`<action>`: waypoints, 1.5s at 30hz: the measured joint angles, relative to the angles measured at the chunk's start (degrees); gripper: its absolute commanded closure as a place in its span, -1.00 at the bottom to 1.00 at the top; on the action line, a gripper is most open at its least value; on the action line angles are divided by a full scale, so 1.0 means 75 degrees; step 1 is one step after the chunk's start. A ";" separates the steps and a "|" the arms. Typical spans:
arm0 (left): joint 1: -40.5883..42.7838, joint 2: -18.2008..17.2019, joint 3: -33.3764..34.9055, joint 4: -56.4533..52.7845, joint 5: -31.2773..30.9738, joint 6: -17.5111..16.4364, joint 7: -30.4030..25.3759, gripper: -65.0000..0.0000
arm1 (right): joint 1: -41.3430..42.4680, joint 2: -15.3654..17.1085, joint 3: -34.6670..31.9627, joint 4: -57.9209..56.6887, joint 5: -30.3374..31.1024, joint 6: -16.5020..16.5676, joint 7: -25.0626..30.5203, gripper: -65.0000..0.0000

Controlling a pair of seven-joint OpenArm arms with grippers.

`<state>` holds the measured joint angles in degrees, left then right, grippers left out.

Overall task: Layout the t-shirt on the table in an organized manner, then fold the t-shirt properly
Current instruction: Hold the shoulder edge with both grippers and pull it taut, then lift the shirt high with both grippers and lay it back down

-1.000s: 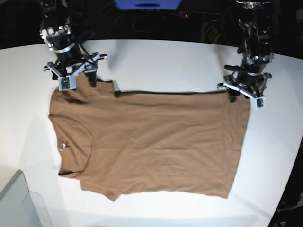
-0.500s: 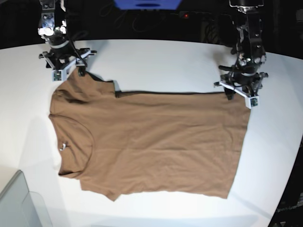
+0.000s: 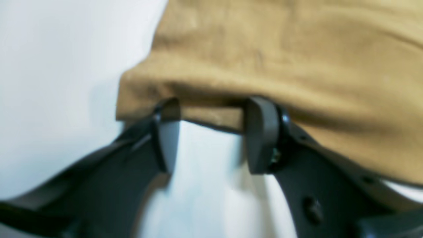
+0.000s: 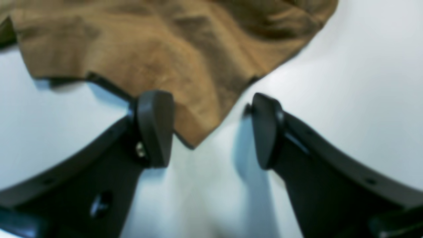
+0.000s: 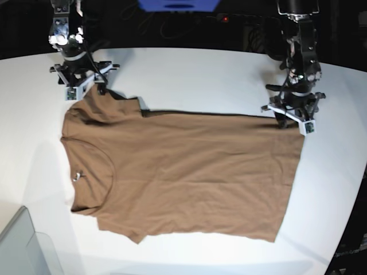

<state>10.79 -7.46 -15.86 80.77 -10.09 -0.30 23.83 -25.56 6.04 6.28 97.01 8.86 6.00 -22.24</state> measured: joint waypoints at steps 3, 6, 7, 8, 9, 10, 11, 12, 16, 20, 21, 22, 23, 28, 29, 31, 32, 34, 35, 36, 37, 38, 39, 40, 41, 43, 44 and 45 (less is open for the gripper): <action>0.0003 0.0032 0.0026 -0.0102 -0.0035 0.0000 -0.0254 0.90 | -0.0003 -0.0044 -0.0009 0.0000 0.0000 0.0000 0.0029 -0.13; 0.0000 0.0128 -0.0009 -0.0096 -0.0029 0.0009 -0.0297 0.97 | 0.0201 -0.0137 -0.0009 -0.0146 0.0003 -0.0003 0.0055 0.12; 0.0000 0.0128 -0.0009 -0.0090 -0.0032 0.0009 -0.0283 0.97 | 0.0291 -0.0198 -0.0003 -0.0256 -0.0026 -0.0003 0.0134 0.22; -0.0003 0.0131 -0.0009 -0.0079 -0.0026 0.0012 -0.0271 1.00 | 0.0405 -0.0195 -0.0015 -0.0347 -0.0006 0.0000 0.0178 0.35; 0.0000 0.0131 -0.0009 -0.0076 -0.0029 0.0009 -0.0271 1.00 | 0.0533 -0.0195 -0.0017 -0.0466 0.0003 0.0003 0.0178 0.49; 0.0012 0.0131 -0.0009 -0.0015 -0.0035 0.0006 -0.0230 1.00 | 0.0627 -0.0195 -0.0015 -0.0603 0.0000 0.0000 0.0198 0.62; 0.0044 0.0131 -0.0009 0.0117 -0.0032 0.0006 -0.0064 1.00 | 0.0679 -0.0195 -0.0003 -0.0717 0.0006 0.0000 0.0312 0.76; 0.0140 0.0131 -0.0009 0.0289 -0.0029 0.0006 0.0105 1.00 | 0.0691 -0.0195 -0.0003 -0.0778 0.0006 -0.0003 0.0405 0.88; 0.0825 0.0219 0.0012 0.1329 -0.0012 0.0020 0.0667 1.00 | 0.0647 -0.0195 0.0023 -0.0731 0.0023 0.0000 0.0428 1.00; 0.0970 0.0216 0.0023 0.2317 -0.0029 0.0017 0.0627 1.00 | 0.0487 -0.0195 0.0026 -0.0251 0.0000 0.0006 -0.0079 1.00; 0.0976 0.0201 0.0020 0.2530 -0.0058 -0.0006 0.0533 1.00 | 0.0388 -0.0198 0.0023 -0.0096 0.0009 0.0020 -0.0067 1.00; 0.0982 0.0195 0.0020 0.2722 -0.0052 0.0006 0.0545 1.00 | 0.0277 -0.0201 0.0015 0.0128 0.0003 0.0017 -0.0119 1.00; 0.1046 0.0195 0.0020 0.2894 -0.0050 0.0003 0.0545 1.00 | 0.0184 -0.0221 0.0017 0.0414 -0.0003 0.0009 -0.0149 1.00; 0.1291 0.0216 0.0012 0.3861 -0.0023 0.0023 0.0755 1.00 | 0.0055 -0.0236 0.0026 0.1915 0.0041 0.0006 -0.0105 1.00; 0.1265 0.0210 0.0015 0.4077 -0.0032 0.0000 0.0670 1.00 | 0.0058 -0.0239 0.0035 0.2180 0.0140 0.0012 -0.0061 1.00; 0.1218 0.0195 0.0015 0.4374 -0.0032 -0.0017 0.0565 1.00 | 0.0061 -0.0239 0.0187 0.2483 0.0560 0.0029 -0.0058 1.00; 0.1224 0.0184 0.0012 0.4433 -0.0029 -0.0020 0.0571 1.00 | 0.0064 -0.0236 0.0356 0.2521 0.0793 0.0029 -0.0052 1.00; 0.1230 0.0172 0.0012 0.4409 -0.0032 -0.0017 0.0662 1.00 | 0.0119 -0.0230 0.0717 0.2489 0.1154 0.0026 -0.0050 1.00; 0.1192 0.0166 0.0012 0.4395 -0.0029 -0.0017 0.0685 1.00 | 0.0122 -0.0204 0.0848 0.2480 0.1370 0.0029 0.0166 1.00; 0.1102 0.0169 0.0012 0.4395 -0.0023 -0.0015 0.0691 1.00 | 0.0128 -0.0189 0.0933 0.2480 0.1606 0.0026 0.0463 1.00; 0.0930 0.0169 0.0012 0.4389 0.0006 -0.0009 0.0685 1.00 | 0.0169 -0.0189 0.1000 0.2486 0.1751 0.0026 0.0764 1.00; 0.0691 0.0163 0.0015 0.4389 0.0003 -0.0012 0.0691 1.00 | 0.0227 -0.0178 0.1046 0.2489 0.1886 0.0029 0.0982 1.00; 0.0487 0.0087 0.0029 0.4389 -0.0017 -0.0026 0.0691 1.00 | 0.0254 -0.0157 0.1084 0.2489 0.1953 0.0029 0.1137 1.00; 0.0271 -0.0047 0.0032 0.4389 -0.0061 -0.0052 0.0682 1.00 | 0.0294 -0.0105 0.1093 0.2489 0.2037 0.0026 0.1329 1.00; 0.0105 -0.0128 0.0026 0.4403 -0.0058 -0.0044 0.0679 1.00 | 0.0297 -0.0076 0.1107 0.2489 0.2087 0.0026 0.1489 1.00; -0.0271 -0.0157 0.0012 0.4453 -0.0020 0.0020 0.0670 1.00 | 0.0475 -0.0079 0.1113 0.2486 0.2075 0.0020 0.1766 1.00; -0.0501 -0.0149 0.0015 0.4459 -0.0038 -0.0009 0.0717 1.00 | 0.0629 -0.0114 0.1105 0.2486 0.2078 0.0017 0.1932 1.00; -0.0758 -0.0134 0.0023 0.4459 -0.0055 -0.0015 0.0752 1.00 | 0.0772 -0.0137 0.1090 0.2486 0.2081 0.0023 0.2174 1.00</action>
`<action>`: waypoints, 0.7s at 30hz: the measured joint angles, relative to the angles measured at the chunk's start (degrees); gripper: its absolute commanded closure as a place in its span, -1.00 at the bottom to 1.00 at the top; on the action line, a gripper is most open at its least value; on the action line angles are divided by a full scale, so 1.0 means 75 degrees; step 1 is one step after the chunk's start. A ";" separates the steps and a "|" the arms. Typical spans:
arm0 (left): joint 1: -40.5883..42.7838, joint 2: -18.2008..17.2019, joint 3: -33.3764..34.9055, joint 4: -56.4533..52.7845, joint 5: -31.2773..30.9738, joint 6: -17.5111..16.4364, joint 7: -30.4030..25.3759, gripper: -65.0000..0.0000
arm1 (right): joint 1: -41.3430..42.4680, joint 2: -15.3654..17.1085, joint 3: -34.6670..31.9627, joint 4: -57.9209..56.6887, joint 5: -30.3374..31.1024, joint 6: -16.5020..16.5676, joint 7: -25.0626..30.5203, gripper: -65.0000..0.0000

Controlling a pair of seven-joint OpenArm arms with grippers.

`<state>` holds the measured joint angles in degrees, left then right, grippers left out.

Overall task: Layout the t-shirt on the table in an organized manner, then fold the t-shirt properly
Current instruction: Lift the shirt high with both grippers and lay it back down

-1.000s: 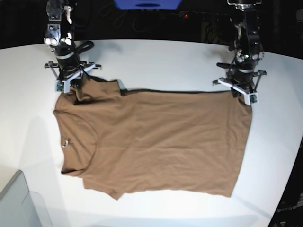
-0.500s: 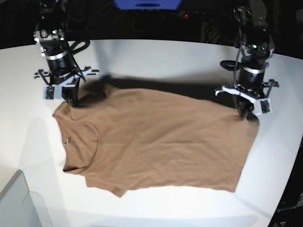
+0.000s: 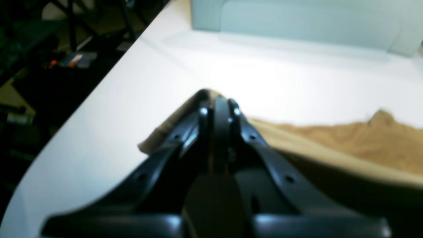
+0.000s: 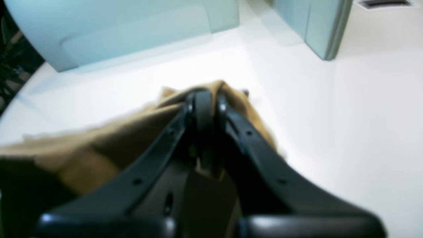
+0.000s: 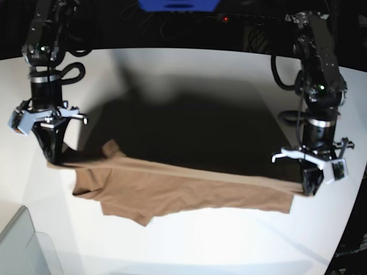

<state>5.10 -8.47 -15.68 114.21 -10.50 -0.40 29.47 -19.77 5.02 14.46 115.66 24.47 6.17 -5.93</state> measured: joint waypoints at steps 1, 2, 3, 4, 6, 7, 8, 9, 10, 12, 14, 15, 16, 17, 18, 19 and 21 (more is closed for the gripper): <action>-0.0259 -0.0006 0.0003 0.0000 0.0003 -0.0012 -0.0009 1.00 | 0.0146 -0.0015 -0.0015 0.0003 0.0000 0.0003 0.0219 1.00; -0.0481 -0.0006 0.0003 0.0000 -0.0026 -0.0032 -0.0017 1.00 | 0.0256 -0.0032 -0.0017 0.0006 0.0000 0.0003 0.0434 1.00; -0.0711 -0.0012 0.0003 0.0003 0.0003 -0.0009 -0.0079 1.00 | 0.0367 -0.0061 -0.0050 0.0006 0.0000 0.0000 0.0746 1.00; -0.0851 -0.0009 0.0003 0.0017 -0.0020 -0.0020 -0.0163 1.00 | 0.0425 -0.0128 -0.0061 0.0012 0.0003 0.0000 0.1064 1.00; -0.1177 -0.0003 0.0003 0.0029 0.0000 0.0000 -0.0117 1.00 | 0.0621 -0.0382 -0.0093 0.0017 0.0006 -0.0029 0.1641 1.00; -0.1332 0.0003 0.0003 0.0029 -0.0015 -0.0009 -0.0111 1.00 | 0.0726 -0.0440 -0.0111 0.0017 0.0003 -0.0006 0.1836 1.00; -0.1536 0.0003 0.0003 0.0029 -0.0006 0.0000 -0.0064 1.00 | 0.0877 -0.0513 -0.0137 0.0015 0.0009 -0.0023 0.2092 1.00; -0.1737 -0.0015 0.0003 0.0044 0.0000 -0.0006 -0.0073 1.00 | 0.1043 -0.0606 -0.0204 0.0017 0.0012 -0.0038 0.2477 1.00; -0.1906 -0.0020 0.0003 0.0082 -0.0003 0.0003 -0.0122 1.00 | 0.1172 -0.0632 -0.0332 0.0023 0.0012 -0.0032 0.2850 1.00; -0.2127 -0.0149 0.0006 0.0128 -0.0003 -0.0009 -0.0157 1.00 | 0.1378 -0.0629 -0.0647 0.0038 0.0000 -0.0032 0.3351 1.00; -0.2323 -0.0204 0.0000 0.0131 0.0029 0.0009 -0.0149 1.00 | 0.1588 -0.0621 -0.0933 0.0035 0.0000 -0.0061 0.3719 1.00; -0.2428 -0.0204 -0.0003 0.0128 0.0026 0.0023 -0.0128 1.00 | 0.1711 -0.0627 -0.1070 0.0035 0.0006 -0.0064 0.3832 1.00; -0.2547 -0.0204 -0.0003 0.0131 0.0006 0.0015 -0.0128 1.00 | 0.1833 -0.0627 -0.1207 0.0035 0.0003 -0.0067 0.3987 1.00; -0.2655 -0.0256 -0.0047 0.0131 -0.0006 -0.0023 -0.0128 1.00 | 0.1947 -0.0629 -0.1341 0.0038 -0.0003 -0.0061 0.4130 1.00; -0.2731 -0.0364 -0.0108 0.0140 -0.0006 -0.0035 -0.0131 1.00 | 0.2046 -0.0629 -0.1457 0.0038 -0.0012 -0.0061 0.4194 1.00; -0.2751 -0.0452 -0.0195 0.0160 -0.0003 -0.0035 -0.0149 1.00 | 0.2122 -0.0629 -0.1515 0.0038 0.0000 -0.0067 0.4185 1.00; -0.2754 -0.0530 -0.0417 0.0172 -0.0125 0.0017 -0.0207 1.00 | 0.2296 -0.0629 -0.1594 0.0029 0.0003 -0.0070 0.4132 1.00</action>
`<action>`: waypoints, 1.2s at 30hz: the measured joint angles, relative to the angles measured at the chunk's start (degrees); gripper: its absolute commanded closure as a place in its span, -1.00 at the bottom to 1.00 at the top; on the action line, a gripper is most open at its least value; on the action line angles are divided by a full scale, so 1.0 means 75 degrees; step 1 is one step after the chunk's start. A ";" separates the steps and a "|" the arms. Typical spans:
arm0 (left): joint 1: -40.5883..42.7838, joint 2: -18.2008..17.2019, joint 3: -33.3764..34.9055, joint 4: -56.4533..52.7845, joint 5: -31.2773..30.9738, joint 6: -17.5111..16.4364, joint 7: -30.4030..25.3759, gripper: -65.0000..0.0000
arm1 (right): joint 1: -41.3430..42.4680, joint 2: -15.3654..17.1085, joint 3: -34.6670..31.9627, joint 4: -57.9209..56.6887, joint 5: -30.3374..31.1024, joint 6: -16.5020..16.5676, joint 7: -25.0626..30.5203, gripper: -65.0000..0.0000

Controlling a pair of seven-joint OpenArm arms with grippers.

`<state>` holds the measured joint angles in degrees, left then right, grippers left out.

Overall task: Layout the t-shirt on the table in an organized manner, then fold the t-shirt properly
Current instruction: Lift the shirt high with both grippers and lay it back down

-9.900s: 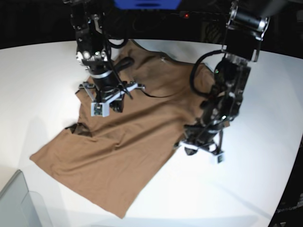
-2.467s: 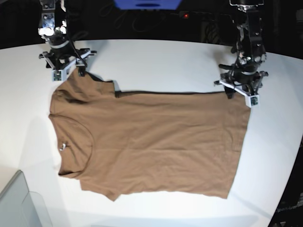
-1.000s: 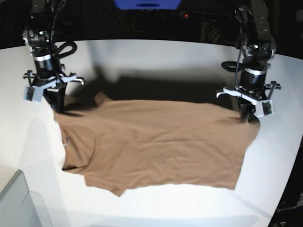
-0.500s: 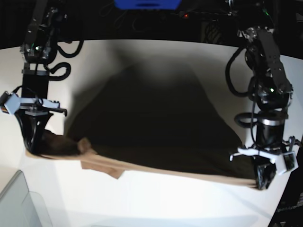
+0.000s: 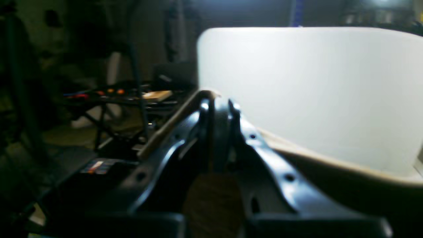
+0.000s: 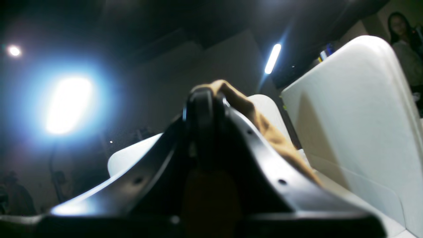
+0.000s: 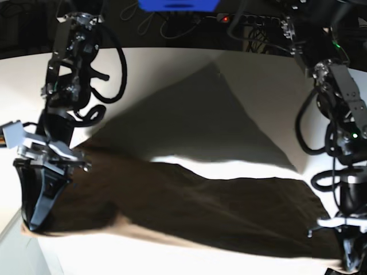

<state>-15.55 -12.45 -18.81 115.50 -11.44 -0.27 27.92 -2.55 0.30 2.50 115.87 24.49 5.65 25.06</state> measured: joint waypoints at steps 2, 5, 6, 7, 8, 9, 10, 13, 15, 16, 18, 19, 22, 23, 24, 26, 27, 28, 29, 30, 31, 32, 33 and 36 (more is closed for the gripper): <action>0.0064 -0.0047 -0.0256 0.0000 -0.0463 -0.0023 -0.0236 1.00 | 0.0224 0.0000 -0.0006 -0.0006 -0.0009 0.0006 -0.0029 1.00; 0.0114 -0.0344 -0.0586 0.0000 -0.0895 -0.0006 -0.0326 1.00 | 0.0545 0.0003 0.0017 -0.0006 -0.0006 -0.0003 -0.0058 1.00; 0.0149 -0.0393 -0.0624 0.0006 -0.0941 0.0003 -0.0402 1.00 | 0.0624 0.0000 0.0047 -0.0006 -0.0006 -0.0009 -0.0207 1.00; 0.0207 -0.0414 -0.0624 0.0009 -0.0941 0.0003 -0.0414 1.00 | 0.0720 0.0003 0.0058 -0.0006 -0.0003 -0.0012 -0.0495 1.00; 0.0309 -0.0405 -0.0621 0.0006 -0.0968 0.0003 -0.0408 1.00 | 0.0799 0.0000 0.0047 -0.0006 -0.0003 -0.0015 -0.0807 1.00; 0.0440 -0.0396 -0.0612 0.0006 -0.0953 -0.0003 -0.0382 1.00 | 0.0868 0.0000 0.0015 -0.0009 -0.0006 -0.0012 -0.1046 1.00; 0.0621 -0.0388 -0.0574 -0.0006 -0.0953 -0.0006 -0.0356 1.00 | 0.0912 0.0000 -0.0003 -0.0082 -0.0012 -0.0009 -0.1262 1.00; 0.0953 -0.0329 -0.0425 -0.0175 -0.0941 0.0003 -0.0306 1.00 | 0.1046 -0.0041 -0.0017 -0.0749 -0.0003 -0.0012 -0.1845 1.00; 0.0898 -0.0353 0.0058 -0.0705 -0.0912 0.0064 -0.0481 1.00 | 0.1201 -0.0169 -0.0035 -0.1416 -0.0003 -0.0055 -0.1961 1.00; 0.0833 -0.0347 0.0291 -0.0991 -0.0924 0.0058 -0.0434 1.00 | 0.1329 -0.0163 -0.0055 -0.1801 -0.0006 -0.0052 -0.1950 1.00; 0.0705 -0.0303 0.0638 -0.1600 -0.1003 -0.0026 -0.0321 1.00 | 0.1658 -0.0163 -0.0058 -0.2579 -0.0006 -0.0038 -0.1950 1.00; 0.0560 -0.0289 0.0729 -0.1988 -0.1003 0.0000 -0.0303 1.00 | 0.1845 -0.0160 -0.0058 -0.3005 -0.0006 -0.0012 -0.1926 1.00; -0.0332 -0.0364 0.1075 -0.3649 -0.0921 0.0070 -0.0373 1.00 | 0.2640 -0.0117 -0.0050 -0.4707 -0.0006 -0.0015 -0.1874 1.00; -0.0726 -0.0373 0.1239 -0.4255 -0.0930 0.0093 -0.0321 1.00 | 0.2940 -0.0108 -0.0041 -0.5304 -0.0003 -0.0038 -0.1941 1.00; -0.1084 -0.0353 0.1387 -0.4864 -0.0944 0.0041 -0.0396 1.00 | 0.3200 -0.0111 -0.0044 -0.5846 0.0000 -0.0047 -0.1970 1.00; -0.1664 -0.0309 0.1661 -0.5747 -0.0976 0.0026 -0.0306 1.00 | 0.3608 -0.0119 -0.0052 -0.6671 -0.0003 -0.0041 -0.2014 1.00; -0.1932 -0.0303 0.1760 -0.6207 -0.0982 -0.0023 -0.0431 1.00 | 0.3829 -0.0073 -0.0076 -0.7096 -0.0009 0.0015 -0.1915 1.00; -0.2215 -0.0306 0.1851 -0.6677 -0.0970 0.0017 -0.0425 1.00 | 0.4086 -0.0003 -0.0096 -0.7536 -0.0006 0.0076 -0.1950 1.00; -0.2530 -0.0329 0.1950 -0.7192 -0.0965 0.0050 -0.0385 1.00 | 0.4366 0.0061 -0.0125 -0.7997 -0.0017 0.0055 -0.1996 1.00; -0.2847 -0.0353 0.2046 -0.7697 -0.0953 0.0055 -0.0373 0.99 | 0.4672 0.0125 -0.0175 -0.8480 0.0003 -0.0015 -0.2031 0.98; -0.3226 -0.0364 0.2215 -0.8282 -0.0944 0.0050 -0.0554 0.96 | 0.5045 0.0224 -0.0294 -0.9011 -0.0009 -0.0079 -0.2005 0.91; -0.3558 -0.0309 0.2410 -0.8778 -0.0938 0.0070 -0.0746 0.88 | 0.5316 0.0356 -0.0446 -0.9355 -0.0009 -0.0067 -0.2066 0.80; -0.3893 -0.0242 0.2623 -0.9273 -0.0938 0.0067 -0.0912 0.77 | 0.5587 0.0458 -0.0618 -0.9739 -0.0006 0.0012 -0.2022 0.69; -0.4421 -0.0093 0.3095 -1.0182 -0.0970 -0.0052 -0.1259 0.29 | 0.6044 0.0530 -0.0755 -1.0296 -0.0006 0.0015 -0.1888 0.32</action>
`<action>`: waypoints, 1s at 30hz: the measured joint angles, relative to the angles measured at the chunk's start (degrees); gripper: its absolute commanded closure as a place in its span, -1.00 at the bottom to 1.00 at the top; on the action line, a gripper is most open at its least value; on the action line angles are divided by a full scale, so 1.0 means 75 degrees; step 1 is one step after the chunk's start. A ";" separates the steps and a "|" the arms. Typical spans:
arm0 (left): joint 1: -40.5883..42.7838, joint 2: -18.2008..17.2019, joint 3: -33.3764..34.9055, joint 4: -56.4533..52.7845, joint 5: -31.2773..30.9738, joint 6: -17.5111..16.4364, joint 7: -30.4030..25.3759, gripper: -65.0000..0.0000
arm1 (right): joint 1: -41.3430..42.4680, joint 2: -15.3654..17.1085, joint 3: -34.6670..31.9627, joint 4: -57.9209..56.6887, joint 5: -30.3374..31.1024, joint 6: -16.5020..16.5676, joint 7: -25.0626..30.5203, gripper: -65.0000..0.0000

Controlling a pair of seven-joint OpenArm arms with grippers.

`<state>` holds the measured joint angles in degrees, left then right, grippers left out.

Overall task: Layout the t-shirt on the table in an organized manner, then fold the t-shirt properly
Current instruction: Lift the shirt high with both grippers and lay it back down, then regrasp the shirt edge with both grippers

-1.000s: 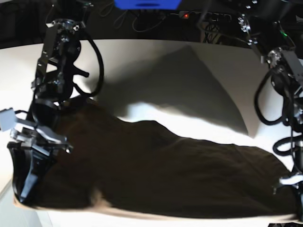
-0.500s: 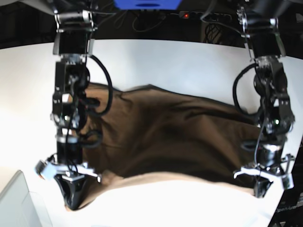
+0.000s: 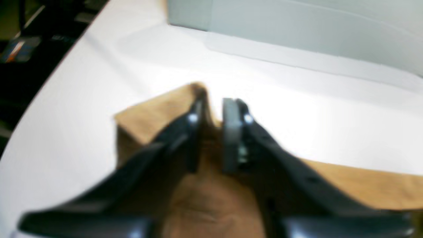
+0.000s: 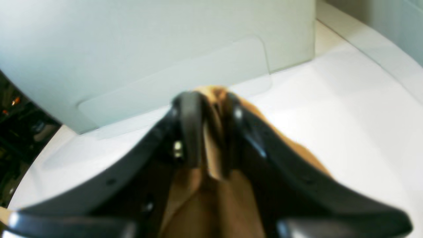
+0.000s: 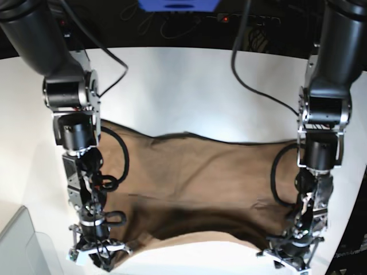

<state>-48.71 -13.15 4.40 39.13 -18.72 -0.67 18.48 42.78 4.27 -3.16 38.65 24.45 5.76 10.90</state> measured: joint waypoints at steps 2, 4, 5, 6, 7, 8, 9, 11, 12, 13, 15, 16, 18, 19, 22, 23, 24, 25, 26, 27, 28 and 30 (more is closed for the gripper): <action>-0.0050 -0.0017 0.0210 -0.0204 0.0006 0.0035 -0.0020 -0.02 | -0.0006 0.0003 -0.0009 -0.0076 0.0000 -0.0006 -0.0029 0.12; 0.0050 -0.0047 0.0312 -0.0169 -0.0009 0.0061 -0.0102 -0.27 | -0.0175 0.0020 0.0012 0.0020 0.0003 -0.0015 -0.0067 -0.05; 0.0067 -0.0061 0.0361 -0.0122 -0.0003 0.0061 -0.0140 -0.38 | -0.0265 0.0026 0.0012 0.0108 0.0003 -0.0009 -0.0079 -0.11; 0.0082 -0.0058 0.0370 -0.0035 -0.0006 0.0058 -0.0175 -0.48 | -0.0379 0.0023 0.0012 0.0219 0.0003 -0.0017 -0.0050 -0.18; 0.0114 -0.0061 0.0358 0.0125 0.0000 0.0067 -0.0224 -0.55 | -0.0481 0.0015 0.0012 0.0388 0.0000 -0.0020 -0.0067 -0.23; 0.0192 -0.0064 0.0329 0.0393 -0.0006 0.0076 -0.0227 -0.61 | -0.0606 0.0000 0.0012 0.0583 0.0000 -0.0012 -0.0070 -0.26; 0.0300 -0.0067 0.0326 0.0764 -0.0006 0.0102 -0.0224 -0.65 | -0.0769 0.0006 0.0012 0.0842 0.0006 -0.0020 -0.0073 -0.29; 0.0749 -0.0102 0.0321 0.1649 -0.0044 0.0070 -0.0364 -0.66 | -0.1291 0.0105 0.0015 0.1533 0.0006 -0.0015 -0.0006 -0.30; 0.1029 -0.0134 0.0326 0.2040 -0.0041 0.0070 -0.0396 -0.66 | -0.1571 0.0149 0.0020 0.1868 -0.0003 -0.0067 -0.0076 -0.30; 0.1431 -0.0221 0.0344 0.2492 0.0015 0.0067 -0.0303 -0.66 | -0.1950 0.0201 0.0029 0.2218 0.0003 -0.0070 -0.0061 -0.30; 0.2343 -0.0469 0.0332 0.3165 -0.0015 0.0087 -0.0248 -0.66 | -0.2742 0.0329 0.0020 0.2841 -0.0006 -0.0096 -0.0108 -0.30; 0.2815 -0.0612 0.0323 0.3424 0.0020 0.0105 -0.0221 -0.67 | -0.3162 0.0367 0.0026 0.3147 0.0009 -0.0087 -0.0154 -0.30; 0.3602 -0.0758 0.0099 0.3812 0.0047 0.0117 -0.0137 -0.67 | -0.3783 0.0382 0.0041 0.3538 -0.0017 -0.0134 -0.0073 -0.30; 0.3993 -0.0758 -0.0131 0.3963 -0.0020 0.0052 -0.0204 -0.67 | -0.4083 0.0396 0.0055 0.3689 0.0003 -0.0090 -0.0047 -0.30; 0.4800 -0.0685 -0.1052 0.4028 -0.0015 0.0090 -0.0256 -0.67 | -0.4753 0.0414 0.0321 0.3934 -0.0017 0.0015 -0.0061 -0.30; 0.5039 -0.0691 -0.1352 0.4033 -0.0017 0.0099 -0.0245 -0.67 | -0.4951 0.0458 0.0425 0.3978 -0.0017 -0.0052 -0.0087 -0.30; 0.5292 -0.0694 -0.1635 0.4039 -0.0044 0.0055 -0.0289 -0.67 | -0.5190 0.0490 0.0565 0.4062 -0.0015 -0.0093 -0.0085 -0.30; 0.5528 -0.0697 -0.1880 0.4039 -0.0006 0.0102 -0.0259 -0.67 | -0.5458 0.0510 0.0726 0.4164 0.0000 -0.0105 -0.0085 -0.30; 0.5747 -0.0699 -0.2078 0.4033 -0.0015 0.0111 -0.0277 -0.67 | -0.5686 0.0519 0.0839 0.4284 0.0000 -0.0131 -0.0102 -0.30; 0.5925 -0.0699 -0.2218 0.4036 -0.0050 0.0102 -0.0262 -0.67 | -0.5869 0.0522 0.0909 0.4398 0.0000 -0.0128 -0.0122 -0.30; 0.6097 -0.0691 -0.2317 0.4065 -0.0017 0.0099 -0.0248 -0.67 | -0.6067 0.0510 0.0950 0.4523 0.0000 -0.0125 -0.0114 -0.30; 0.6406 -0.0679 -0.2448 0.4269 -0.0055 0.0076 -0.0224 -0.67 | -0.6353 0.0501 0.0962 0.4776 -0.0003 -0.0108 -0.0122 -0.30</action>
<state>-0.67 -18.24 -13.96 71.16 -19.14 -0.10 16.80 -4.86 8.03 4.05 74.48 24.43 4.95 9.98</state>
